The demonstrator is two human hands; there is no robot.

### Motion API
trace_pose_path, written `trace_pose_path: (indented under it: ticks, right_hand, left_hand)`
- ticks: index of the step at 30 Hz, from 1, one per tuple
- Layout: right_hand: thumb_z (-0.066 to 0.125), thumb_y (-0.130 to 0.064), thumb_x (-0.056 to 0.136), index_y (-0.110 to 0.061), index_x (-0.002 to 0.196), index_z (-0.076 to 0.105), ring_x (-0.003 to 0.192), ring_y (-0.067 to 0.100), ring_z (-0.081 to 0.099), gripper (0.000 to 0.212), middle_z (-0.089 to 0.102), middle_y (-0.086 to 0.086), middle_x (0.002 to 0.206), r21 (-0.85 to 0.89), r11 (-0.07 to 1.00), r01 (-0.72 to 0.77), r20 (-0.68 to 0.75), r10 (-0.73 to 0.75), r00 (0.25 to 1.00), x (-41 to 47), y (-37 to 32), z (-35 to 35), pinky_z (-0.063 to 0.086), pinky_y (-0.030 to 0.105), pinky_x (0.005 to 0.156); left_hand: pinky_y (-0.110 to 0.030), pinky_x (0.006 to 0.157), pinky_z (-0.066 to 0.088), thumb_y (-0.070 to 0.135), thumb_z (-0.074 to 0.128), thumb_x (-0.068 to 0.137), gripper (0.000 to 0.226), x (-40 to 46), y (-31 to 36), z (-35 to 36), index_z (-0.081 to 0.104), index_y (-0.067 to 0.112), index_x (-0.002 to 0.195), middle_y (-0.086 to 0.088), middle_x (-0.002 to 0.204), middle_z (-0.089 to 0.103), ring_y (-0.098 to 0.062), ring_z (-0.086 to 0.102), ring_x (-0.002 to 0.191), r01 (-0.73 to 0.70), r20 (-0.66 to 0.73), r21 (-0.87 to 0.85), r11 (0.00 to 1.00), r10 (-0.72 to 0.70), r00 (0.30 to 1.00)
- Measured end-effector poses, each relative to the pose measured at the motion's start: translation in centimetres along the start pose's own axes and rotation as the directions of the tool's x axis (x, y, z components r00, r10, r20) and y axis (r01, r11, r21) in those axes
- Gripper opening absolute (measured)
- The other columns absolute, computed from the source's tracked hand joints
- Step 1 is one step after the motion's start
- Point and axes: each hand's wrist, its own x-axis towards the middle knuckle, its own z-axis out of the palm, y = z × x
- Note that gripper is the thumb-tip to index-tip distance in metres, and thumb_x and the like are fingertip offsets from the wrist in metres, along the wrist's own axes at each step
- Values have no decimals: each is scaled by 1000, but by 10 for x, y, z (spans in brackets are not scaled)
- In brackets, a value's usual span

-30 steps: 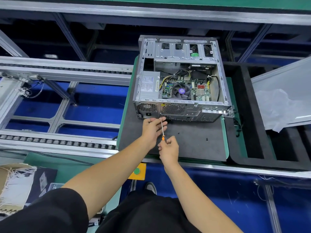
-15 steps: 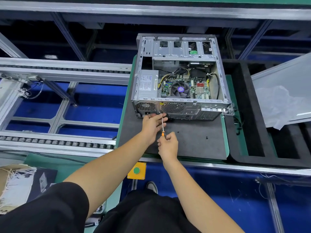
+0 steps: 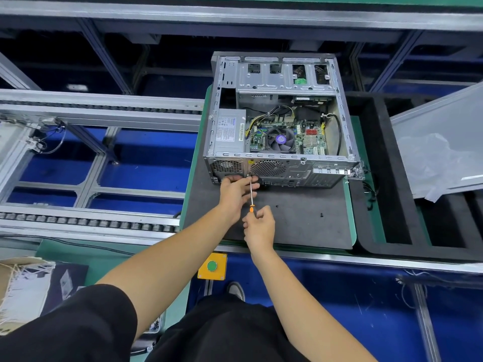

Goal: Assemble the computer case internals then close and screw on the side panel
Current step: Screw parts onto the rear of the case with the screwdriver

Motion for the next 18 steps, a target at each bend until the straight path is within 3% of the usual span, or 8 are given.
trace_pose_path:
  ticks: [4,9,11,13,14,15,16,18]
  right_hand:
    - [55,-11,97,-19,77,43,60,15,53,25,66,3,70,17,1000,-11,-8,11,1000,0,-1,-2,43,35,58]
    - [57,-13,98,-11,80,52,49,13,53,19,67,5,68,63,997,-46,-22,48,999,-1,-4,-4,41,26,42]
    - [56,-14,99,-8,82,57,47,13,55,18,68,6,69,56,997,-56,-26,58,998,-1,-5,-4,43,27,44]
    - [55,-15,101,-7,84,58,47,12,55,19,68,7,70,78,995,-68,-13,70,997,-3,-6,-4,42,26,44]
    - [55,-15,101,-7,84,57,47,12,54,19,68,7,70,98,992,-74,-6,75,997,-3,-7,-4,41,26,43]
    - [55,-15,101,-8,83,56,46,12,52,19,66,8,69,117,990,-78,0,78,997,-3,-7,-4,40,25,41]
    - [55,-13,100,-9,83,54,46,11,50,18,65,8,69,132,988,-79,3,79,997,-4,-8,-4,38,25,40]
    - [58,-10,96,-11,86,50,48,10,49,12,64,7,70,148,985,-88,6,89,996,-5,-8,-2,37,25,40]
  left_hand:
    - [-28,61,58,3,60,98,26,-2,1,0,38,14,106,-8,96,79,-21,77,85,35,21,2,999,-35,999]
    - [-30,65,60,7,59,101,23,-7,5,0,40,8,113,-12,99,78,-24,77,88,53,57,37,998,-55,997]
    - [-33,70,61,12,58,103,25,-11,8,-1,41,6,119,-18,104,75,-26,75,92,56,65,110,992,-64,996]
    - [-38,77,60,22,55,105,21,-22,12,-5,43,7,113,-16,101,74,-26,72,93,0,52,282,959,-15,999]
    - [-40,78,57,28,53,106,18,-29,12,-9,44,11,108,-11,98,73,-23,70,92,-97,42,429,898,87,995]
    - [-38,78,51,31,51,106,15,-35,13,-13,46,17,104,-4,94,70,-20,67,92,-233,55,588,775,249,967]
    - [-35,80,45,32,50,106,12,-40,16,-19,48,21,102,5,93,64,-18,60,93,-376,103,713,593,441,892]
    - [-30,83,34,28,52,104,5,-47,34,-24,51,24,102,13,97,51,-15,44,97,-572,283,802,173,734,618]
